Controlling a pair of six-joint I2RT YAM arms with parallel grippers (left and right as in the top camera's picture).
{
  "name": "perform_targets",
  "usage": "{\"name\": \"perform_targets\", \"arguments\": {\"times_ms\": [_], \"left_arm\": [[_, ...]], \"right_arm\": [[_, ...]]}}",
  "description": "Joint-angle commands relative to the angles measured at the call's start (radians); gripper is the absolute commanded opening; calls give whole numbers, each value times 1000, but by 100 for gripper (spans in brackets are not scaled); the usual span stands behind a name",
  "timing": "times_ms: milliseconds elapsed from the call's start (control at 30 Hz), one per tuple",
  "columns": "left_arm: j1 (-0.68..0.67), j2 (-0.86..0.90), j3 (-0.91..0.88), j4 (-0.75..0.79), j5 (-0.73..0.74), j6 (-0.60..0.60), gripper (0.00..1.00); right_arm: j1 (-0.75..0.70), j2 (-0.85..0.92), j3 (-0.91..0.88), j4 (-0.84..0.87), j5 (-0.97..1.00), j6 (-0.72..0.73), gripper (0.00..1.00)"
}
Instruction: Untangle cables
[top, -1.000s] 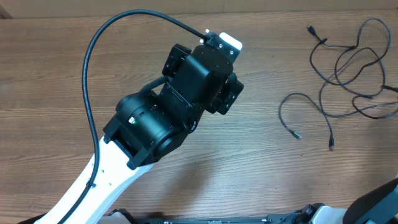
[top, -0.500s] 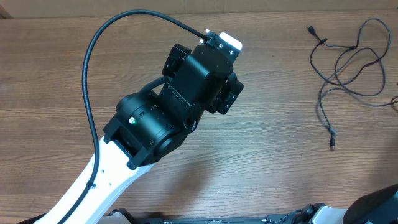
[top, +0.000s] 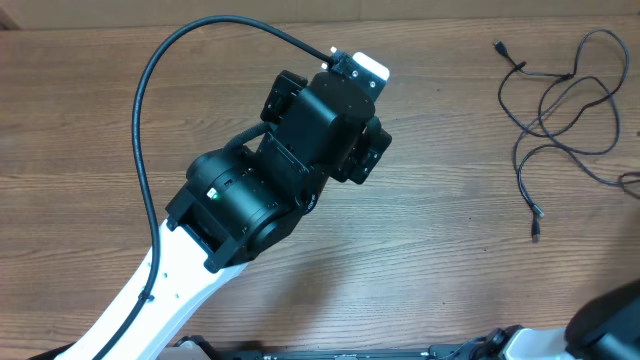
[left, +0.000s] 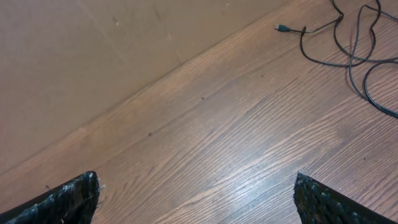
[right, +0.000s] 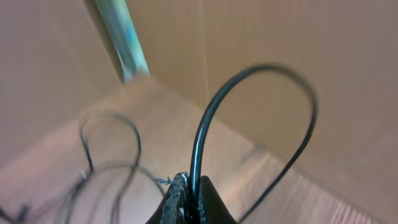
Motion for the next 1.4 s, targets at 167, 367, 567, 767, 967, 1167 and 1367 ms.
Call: {"name": "perform_targets", "arguments": {"times_ms": [167,367,567,767,967,1167,1367], "left_arm": [[5,3,15,3,-12,-21,100],[5,3,15,3,-12,-21,100],[4,3,15,3,-12,-21,100],[4,3,15,3,-12,-21,100],[5,3,15,3,-12,-21,100],[5,3,15,3,-12,-21,99],[5,3,15,3,-12,-21,100]], "right_arm": [[-2,155,23,-63,-51,-1,32],[-1,189,23,-72,-103,-1,84],[-1,189,23,-72,-137,-1,100],[13,189,23,-46,-343,-1,100],[92,189,23,-45,-375,-2,100],[256,189,23,-55,-392,-2,100],[468,189,23,-66,-391,-2,100]]}}
